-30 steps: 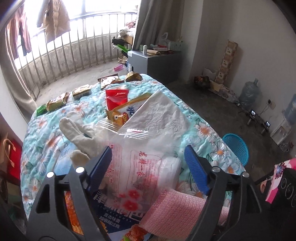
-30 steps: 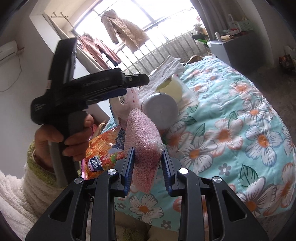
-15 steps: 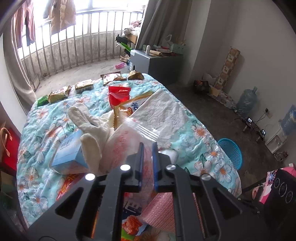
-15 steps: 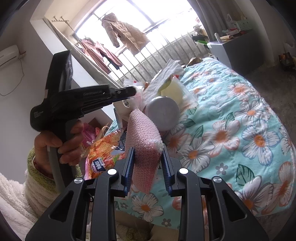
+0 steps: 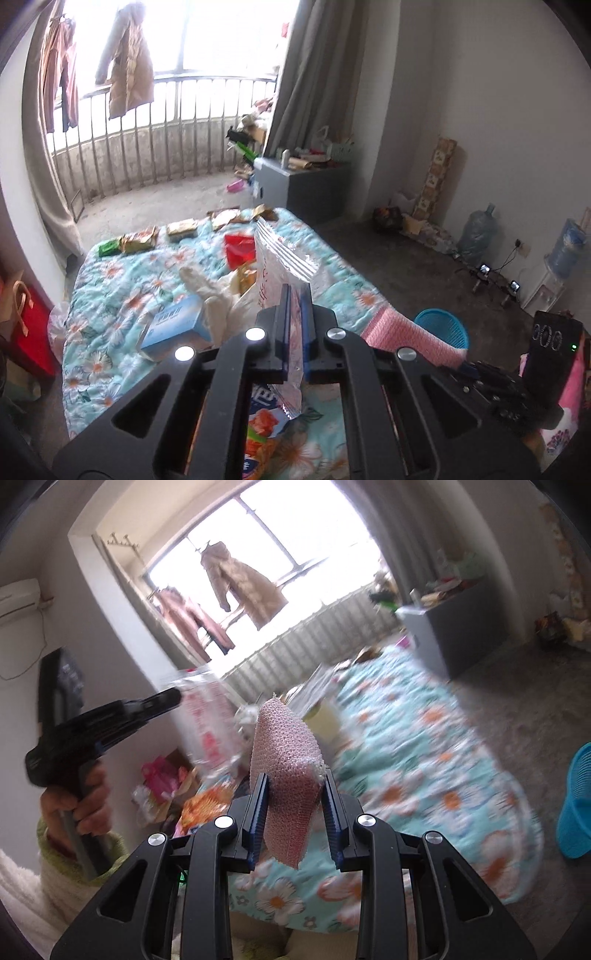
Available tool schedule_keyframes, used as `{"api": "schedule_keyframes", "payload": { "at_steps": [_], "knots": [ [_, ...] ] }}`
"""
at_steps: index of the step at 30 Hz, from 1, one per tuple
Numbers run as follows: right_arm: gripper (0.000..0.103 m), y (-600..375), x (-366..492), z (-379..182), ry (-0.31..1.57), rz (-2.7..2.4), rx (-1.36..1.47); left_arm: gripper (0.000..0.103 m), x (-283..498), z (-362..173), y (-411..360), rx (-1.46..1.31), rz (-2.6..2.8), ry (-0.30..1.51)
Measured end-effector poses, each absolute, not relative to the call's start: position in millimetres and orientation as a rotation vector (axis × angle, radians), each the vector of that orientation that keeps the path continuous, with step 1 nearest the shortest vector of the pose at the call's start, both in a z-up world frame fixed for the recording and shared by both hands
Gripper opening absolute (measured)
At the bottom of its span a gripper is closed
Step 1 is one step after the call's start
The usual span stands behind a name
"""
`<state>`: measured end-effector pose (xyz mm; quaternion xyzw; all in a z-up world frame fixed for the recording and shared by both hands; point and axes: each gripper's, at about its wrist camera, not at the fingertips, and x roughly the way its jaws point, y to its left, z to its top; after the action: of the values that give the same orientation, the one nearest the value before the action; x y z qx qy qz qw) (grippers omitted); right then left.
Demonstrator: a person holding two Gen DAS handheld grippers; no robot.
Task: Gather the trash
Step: 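Lift the pink sponge with the right tool while the left tool grasps a clear plastic packet, then carry both items over the blue wastebasket and open both tools to drop them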
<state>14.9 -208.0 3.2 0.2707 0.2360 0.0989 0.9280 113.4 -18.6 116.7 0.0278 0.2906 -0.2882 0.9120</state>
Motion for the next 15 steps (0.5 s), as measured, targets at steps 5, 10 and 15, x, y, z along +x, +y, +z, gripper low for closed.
{"api": "schedule_keyframes", "payload": {
  "at_steps": [5,10,15],
  "knots": [
    [0.028,-241,-6,17,0.413,0.088,0.57,0.003,90,138,-51,0.059,-0.702,0.525],
    [0.028,-283,-31,22,0.352,-0.051,0.601,0.003,84,141,-110,0.092,-0.819,0.534],
    [0.028,-332,-55,17,0.314,-0.237,0.632,0.003,87,132,-184,0.125,-0.93,0.582]
  ]
}}
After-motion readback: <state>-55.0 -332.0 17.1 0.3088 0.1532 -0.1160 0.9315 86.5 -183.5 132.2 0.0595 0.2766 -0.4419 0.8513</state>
